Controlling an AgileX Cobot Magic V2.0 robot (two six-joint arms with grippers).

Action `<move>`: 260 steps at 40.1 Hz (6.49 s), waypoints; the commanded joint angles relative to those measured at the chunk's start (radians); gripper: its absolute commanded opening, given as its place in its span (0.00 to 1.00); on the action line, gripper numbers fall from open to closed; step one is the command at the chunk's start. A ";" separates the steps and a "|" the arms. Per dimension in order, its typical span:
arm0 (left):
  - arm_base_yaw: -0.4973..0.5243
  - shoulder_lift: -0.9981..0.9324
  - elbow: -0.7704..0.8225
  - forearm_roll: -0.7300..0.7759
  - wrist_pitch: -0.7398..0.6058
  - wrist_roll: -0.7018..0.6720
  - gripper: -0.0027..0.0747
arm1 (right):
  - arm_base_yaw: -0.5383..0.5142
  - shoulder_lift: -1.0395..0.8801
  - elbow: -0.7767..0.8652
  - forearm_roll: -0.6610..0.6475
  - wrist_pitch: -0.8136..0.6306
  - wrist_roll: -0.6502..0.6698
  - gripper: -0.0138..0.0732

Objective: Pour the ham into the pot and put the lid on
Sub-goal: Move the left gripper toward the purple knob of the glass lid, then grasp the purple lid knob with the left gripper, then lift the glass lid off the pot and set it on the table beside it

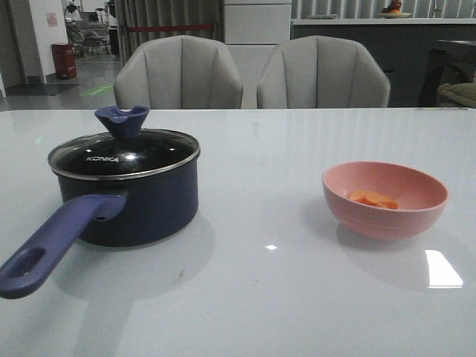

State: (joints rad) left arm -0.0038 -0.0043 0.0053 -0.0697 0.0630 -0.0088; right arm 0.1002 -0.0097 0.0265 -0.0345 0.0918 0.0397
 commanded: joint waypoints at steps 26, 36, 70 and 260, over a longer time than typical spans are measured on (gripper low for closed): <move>0.001 -0.020 0.020 -0.004 -0.082 -0.009 0.18 | -0.009 -0.020 -0.004 -0.016 -0.073 -0.005 0.33; 0.001 -0.020 0.020 -0.004 -0.112 -0.009 0.18 | -0.009 -0.020 -0.004 -0.016 -0.073 -0.005 0.33; 0.001 0.312 -0.460 -0.049 0.326 -0.009 0.18 | -0.009 -0.020 -0.004 -0.016 -0.073 -0.005 0.33; -0.372 1.876 -1.895 0.096 1.174 -0.337 0.36 | -0.009 -0.021 -0.004 -0.016 -0.073 -0.005 0.33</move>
State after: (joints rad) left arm -0.3907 1.9622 -1.8573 0.0176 1.2458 -0.3614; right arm 0.1002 -0.0097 0.0265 -0.0345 0.0918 0.0397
